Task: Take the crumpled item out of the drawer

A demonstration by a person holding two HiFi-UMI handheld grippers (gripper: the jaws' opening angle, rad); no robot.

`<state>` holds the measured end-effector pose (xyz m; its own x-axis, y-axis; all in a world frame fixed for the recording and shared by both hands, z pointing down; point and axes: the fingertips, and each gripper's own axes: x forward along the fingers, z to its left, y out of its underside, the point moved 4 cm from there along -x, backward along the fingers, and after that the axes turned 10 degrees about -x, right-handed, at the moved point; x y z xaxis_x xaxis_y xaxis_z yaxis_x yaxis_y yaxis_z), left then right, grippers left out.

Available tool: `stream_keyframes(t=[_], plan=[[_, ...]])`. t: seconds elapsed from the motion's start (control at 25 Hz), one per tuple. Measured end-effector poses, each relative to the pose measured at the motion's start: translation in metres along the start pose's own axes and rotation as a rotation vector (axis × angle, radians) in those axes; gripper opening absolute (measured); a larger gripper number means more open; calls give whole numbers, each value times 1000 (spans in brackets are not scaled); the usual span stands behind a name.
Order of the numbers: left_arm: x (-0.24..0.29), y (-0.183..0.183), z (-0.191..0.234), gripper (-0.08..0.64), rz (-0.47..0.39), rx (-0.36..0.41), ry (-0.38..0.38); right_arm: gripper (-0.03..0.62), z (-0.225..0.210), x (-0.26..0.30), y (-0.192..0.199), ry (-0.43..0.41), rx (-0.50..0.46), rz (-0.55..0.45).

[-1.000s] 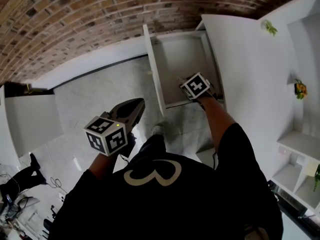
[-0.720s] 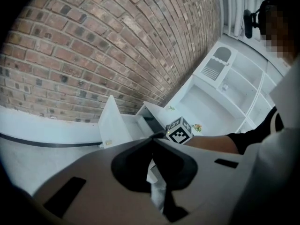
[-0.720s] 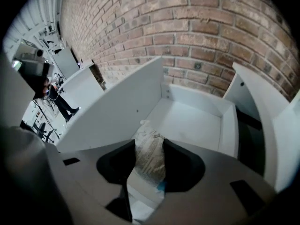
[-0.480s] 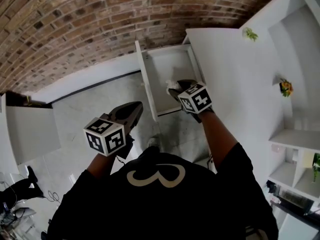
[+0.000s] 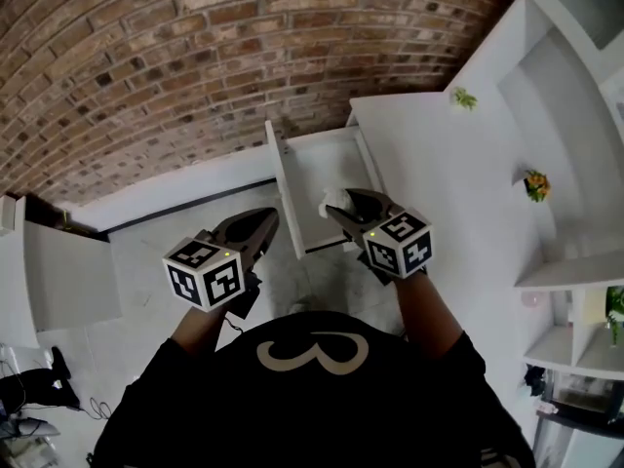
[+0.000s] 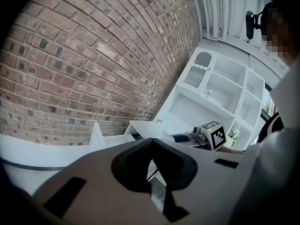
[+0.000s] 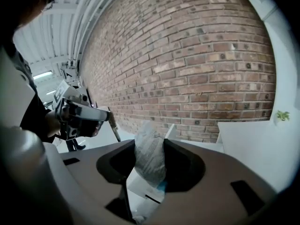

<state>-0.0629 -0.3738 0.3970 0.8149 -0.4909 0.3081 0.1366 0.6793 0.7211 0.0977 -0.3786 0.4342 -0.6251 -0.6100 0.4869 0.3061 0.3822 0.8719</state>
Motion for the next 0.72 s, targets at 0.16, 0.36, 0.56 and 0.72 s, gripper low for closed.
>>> stream_keyframes(t=[0.16,0.36,0.56,0.72], plan=[[-14,-11,-16,3,-33,22,20,175,15,-34,-25,4,12,-117],[-25,-21,-44,3,-62,57,60,175,33,-70,-51,-18,-5,-234],[-33,-26,-76,3,-71,132,101,176,50,-98,-73,-14,-41,-308],[-39,-35,-98,3,-92,181,130,176,56,-120,-88,-1,-58,-363]])
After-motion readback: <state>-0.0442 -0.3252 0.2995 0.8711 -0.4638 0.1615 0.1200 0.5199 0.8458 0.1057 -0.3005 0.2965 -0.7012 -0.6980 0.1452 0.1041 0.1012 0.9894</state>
